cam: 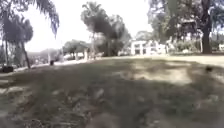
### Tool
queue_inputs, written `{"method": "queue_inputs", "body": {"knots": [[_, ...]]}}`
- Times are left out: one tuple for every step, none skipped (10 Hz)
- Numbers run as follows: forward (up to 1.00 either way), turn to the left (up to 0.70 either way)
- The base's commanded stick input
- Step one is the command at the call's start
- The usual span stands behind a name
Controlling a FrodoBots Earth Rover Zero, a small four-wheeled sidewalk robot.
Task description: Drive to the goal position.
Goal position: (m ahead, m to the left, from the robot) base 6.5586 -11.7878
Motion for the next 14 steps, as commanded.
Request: {"method": "queue_inputs", "body": {"knots": [[0.70,0.00],[0.70,0.00],[0.70,0.00],[0.70,0.00],[0.70,0.00],[0.70,0.00],[0.70,0.00],[0.70,0.00],[0.70,0.00],[0.70,0.00],[0.70,0.00],[0.70,0.00],[0.70,0.00],[0.70,0.00]]}}
